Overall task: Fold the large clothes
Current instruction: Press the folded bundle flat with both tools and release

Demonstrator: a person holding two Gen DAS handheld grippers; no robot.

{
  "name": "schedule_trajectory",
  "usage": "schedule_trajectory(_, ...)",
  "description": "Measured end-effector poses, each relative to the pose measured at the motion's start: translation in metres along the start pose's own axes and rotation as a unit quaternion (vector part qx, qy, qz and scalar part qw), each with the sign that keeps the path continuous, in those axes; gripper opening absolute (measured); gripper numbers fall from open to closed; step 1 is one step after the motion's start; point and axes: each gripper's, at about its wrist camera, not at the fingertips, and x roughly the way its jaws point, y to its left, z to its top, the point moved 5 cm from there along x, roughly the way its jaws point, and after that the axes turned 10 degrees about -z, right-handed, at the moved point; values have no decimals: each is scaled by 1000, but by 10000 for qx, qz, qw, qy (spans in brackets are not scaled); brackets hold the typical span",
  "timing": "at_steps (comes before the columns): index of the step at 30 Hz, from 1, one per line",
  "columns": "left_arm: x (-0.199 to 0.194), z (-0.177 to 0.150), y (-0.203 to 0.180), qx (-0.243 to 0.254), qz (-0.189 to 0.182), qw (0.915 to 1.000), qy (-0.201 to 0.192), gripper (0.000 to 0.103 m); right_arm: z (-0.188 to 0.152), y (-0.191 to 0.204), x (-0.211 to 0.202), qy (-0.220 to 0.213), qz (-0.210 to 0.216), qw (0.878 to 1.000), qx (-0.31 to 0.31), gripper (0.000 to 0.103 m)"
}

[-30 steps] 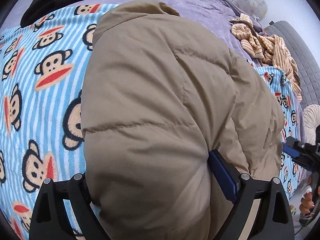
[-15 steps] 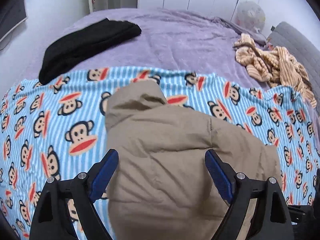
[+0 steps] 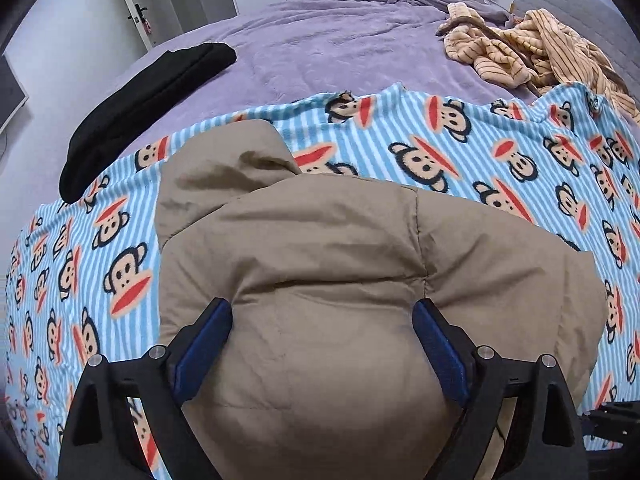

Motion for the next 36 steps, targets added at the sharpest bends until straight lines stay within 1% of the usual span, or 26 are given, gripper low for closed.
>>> schedule_trajectory(2, -15, -4, 5, -22, -54, 10000, -42, 92, 5, 6, -9, 57, -139, 9999, -13, 28)
schedule_trajectory(4, -30, -13, 11, -53, -99, 9999, -83, 92, 9, 13, -24, -96, -152, 9996, -205, 29)
schedule_trajectory(7, -51, -32, 19, -115, -129, 9998, 10, 92, 12, 18, -33, -129, -181, 9990, -380, 32)
schedule_trajectory(9, -62, -49, 23, -199, -92, 9997, 142, 92, 10, 16, -37, -104, -153, 9992, -344, 32)
schedule_trajectory(14, -86, -100, 30, -561, -147, 9976, 375, 92, -5, 12, -52, -114, -178, 9996, -211, 32)
schedule_trajectory(17, -88, -127, 30, -676, -222, 9963, 492, 92, -20, 17, -60, -204, -333, 9988, -294, 32)
schedule_trajectory(19, -87, -137, 31, -761, -283, 9950, 577, 94, -32, 19, -60, -148, -398, 9985, -352, 32)
schedule_trajectory(21, -89, -141, 32, -829, -373, 9941, 591, 94, -41, 18, -56, -46, -465, 9984, -318, 32)
schedule_trajectory(23, -92, -141, 32, -793, -409, 9943, 586, 94, -48, 16, -52, 18, -501, 9985, -225, 32)
schedule_trajectory(29, -101, -143, 33, -710, -624, 9938, 593, 94, -61, 19, -68, -48, -582, 9983, -17, 32)
schedule_trajectory(30, -102, -143, 33, -693, -658, 9935, 612, 94, -63, 21, -72, -71, -609, 9981, 2, 36)
schedule_trajectory(31, -103, -144, 33, -672, -678, 9934, 631, 94, -67, 22, -76, -98, -632, 9980, 26, 43)
schedule_trajectory(32, -104, -144, 33, -644, -679, 9935, 643, 94, -69, 23, -79, -120, -645, 9978, 50, 44)
schedule_trajectory(36, -114, -146, 30, -615, -686, 9935, 667, 94, -82, 25, -91, -172, -684, 9974, 128, 46)
